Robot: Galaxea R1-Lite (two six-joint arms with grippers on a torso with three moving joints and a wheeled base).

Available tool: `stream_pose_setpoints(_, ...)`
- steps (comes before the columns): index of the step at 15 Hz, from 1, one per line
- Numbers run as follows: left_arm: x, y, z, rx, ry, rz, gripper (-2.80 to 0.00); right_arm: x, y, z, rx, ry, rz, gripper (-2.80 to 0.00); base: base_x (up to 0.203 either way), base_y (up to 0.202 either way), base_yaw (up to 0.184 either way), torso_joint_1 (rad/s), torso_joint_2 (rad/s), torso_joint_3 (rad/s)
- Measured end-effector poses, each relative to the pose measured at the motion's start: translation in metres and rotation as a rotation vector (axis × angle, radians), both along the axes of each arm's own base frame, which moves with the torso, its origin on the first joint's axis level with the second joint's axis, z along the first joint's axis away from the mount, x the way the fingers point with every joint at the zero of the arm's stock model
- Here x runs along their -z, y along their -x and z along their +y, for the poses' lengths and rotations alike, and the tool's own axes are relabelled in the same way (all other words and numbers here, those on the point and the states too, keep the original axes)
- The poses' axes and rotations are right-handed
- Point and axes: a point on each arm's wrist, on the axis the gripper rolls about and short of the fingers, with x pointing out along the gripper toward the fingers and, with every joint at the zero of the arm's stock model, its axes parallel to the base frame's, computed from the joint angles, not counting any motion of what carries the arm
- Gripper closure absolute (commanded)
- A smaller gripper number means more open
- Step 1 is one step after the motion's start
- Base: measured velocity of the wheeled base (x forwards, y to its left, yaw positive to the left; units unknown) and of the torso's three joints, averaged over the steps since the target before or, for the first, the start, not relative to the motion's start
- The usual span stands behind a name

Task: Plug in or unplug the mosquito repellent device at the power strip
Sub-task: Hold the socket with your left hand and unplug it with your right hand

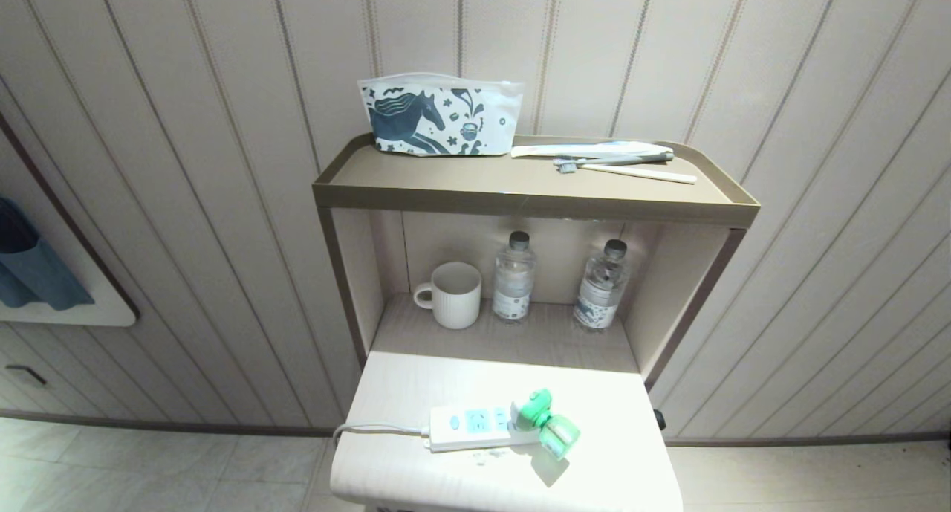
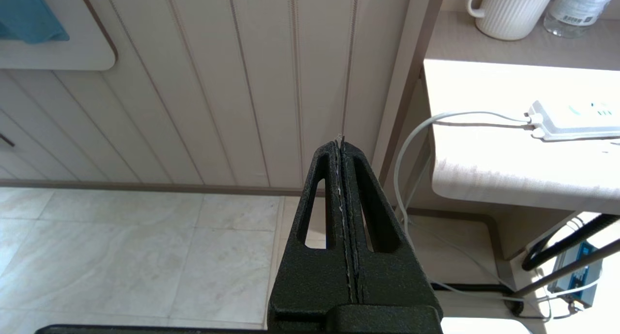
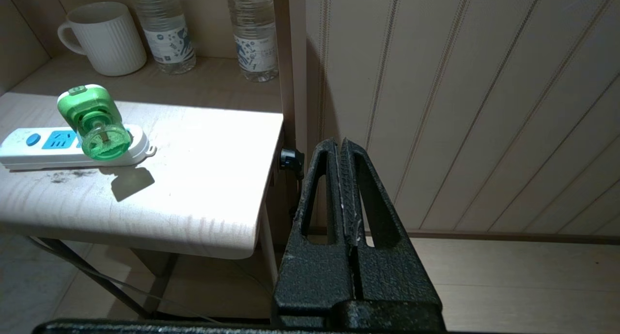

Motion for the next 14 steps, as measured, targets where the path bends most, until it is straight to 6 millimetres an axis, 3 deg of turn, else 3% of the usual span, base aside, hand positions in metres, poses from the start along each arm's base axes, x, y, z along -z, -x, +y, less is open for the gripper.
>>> stream_pose_setpoints(14, 0.0001, 0.0, 0.0, 0.001, -0.002, 0.001, 0.0, -0.0013, 0.0006, 0.0002, -0.007, 0.034, 0.001, 0.0, 0.0, 0.0, 0.0, 0.0, 0.0, 0.0)
